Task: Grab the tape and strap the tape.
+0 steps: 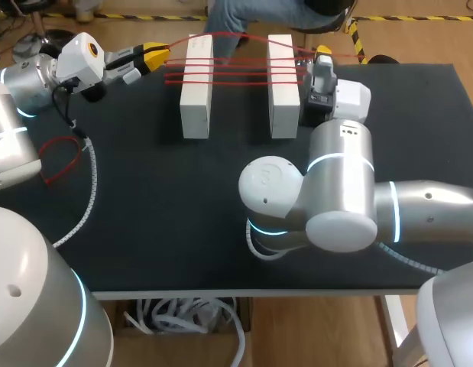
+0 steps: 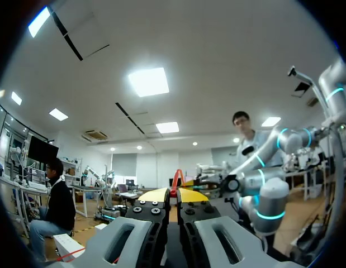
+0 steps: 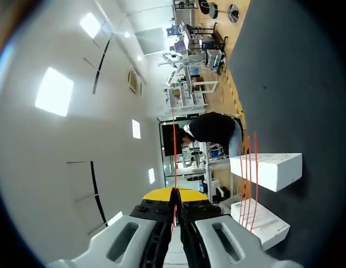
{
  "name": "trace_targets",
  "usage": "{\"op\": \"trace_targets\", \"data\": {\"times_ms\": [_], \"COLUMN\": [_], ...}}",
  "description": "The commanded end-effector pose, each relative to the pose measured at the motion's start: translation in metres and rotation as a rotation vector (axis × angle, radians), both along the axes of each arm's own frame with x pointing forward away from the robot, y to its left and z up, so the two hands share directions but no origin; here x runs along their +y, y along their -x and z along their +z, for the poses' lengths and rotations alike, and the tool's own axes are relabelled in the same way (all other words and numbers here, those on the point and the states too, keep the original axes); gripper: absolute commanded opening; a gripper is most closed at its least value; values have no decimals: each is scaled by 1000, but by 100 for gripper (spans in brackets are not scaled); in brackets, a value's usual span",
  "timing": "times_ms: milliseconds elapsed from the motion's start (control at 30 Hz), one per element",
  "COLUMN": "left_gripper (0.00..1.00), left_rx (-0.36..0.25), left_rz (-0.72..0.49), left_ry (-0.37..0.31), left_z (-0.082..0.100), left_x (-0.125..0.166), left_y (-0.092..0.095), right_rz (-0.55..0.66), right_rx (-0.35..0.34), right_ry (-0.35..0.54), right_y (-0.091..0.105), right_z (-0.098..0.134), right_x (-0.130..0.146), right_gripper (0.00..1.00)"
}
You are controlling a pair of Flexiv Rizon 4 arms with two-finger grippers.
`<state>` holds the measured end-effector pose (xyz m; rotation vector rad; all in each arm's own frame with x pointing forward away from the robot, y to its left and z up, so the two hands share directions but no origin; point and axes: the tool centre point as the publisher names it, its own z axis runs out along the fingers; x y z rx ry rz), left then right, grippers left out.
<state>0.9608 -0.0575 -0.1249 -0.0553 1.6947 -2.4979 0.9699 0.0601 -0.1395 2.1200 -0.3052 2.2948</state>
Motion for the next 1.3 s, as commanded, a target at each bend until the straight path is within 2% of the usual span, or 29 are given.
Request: {"op": "trace_targets", "data": {"times_ms": [33, 500, 567, 733, 1033, 1067, 1300], "left_gripper": [0, 0, 0, 0, 0, 0, 0], "left_rx": [-3, -3, -3, -24, -97, -98, -100], "left_rz": [-1, -1, -1, -26, -71, -71, -86], "left_ry": [3, 3, 3, -157, -359, -366, -525], "left_z": [-1, -1, -1, 5, 18, 19, 25], "left_x": [0, 0, 0, 3, 3, 2, 3], "left_y": [0, 0, 0, -3, -6, -6, -3], "right_rz": [-1, -1, 5, 5, 6, 4, -11], "right_rx": [7, 7, 2, -9, -39, -41, -66], "right_ry": [1, 1, 36, 112, 217, 225, 313], "right_y": [0, 0, 5, 10, 11, 10, 4], "right_z": [3, 3, 3, 5, 9, 10, 9], "right_x": [0, 0, 4, 10, 14, 14, 10], "right_gripper": [0, 0, 0, 0, 0, 0, 0]}}
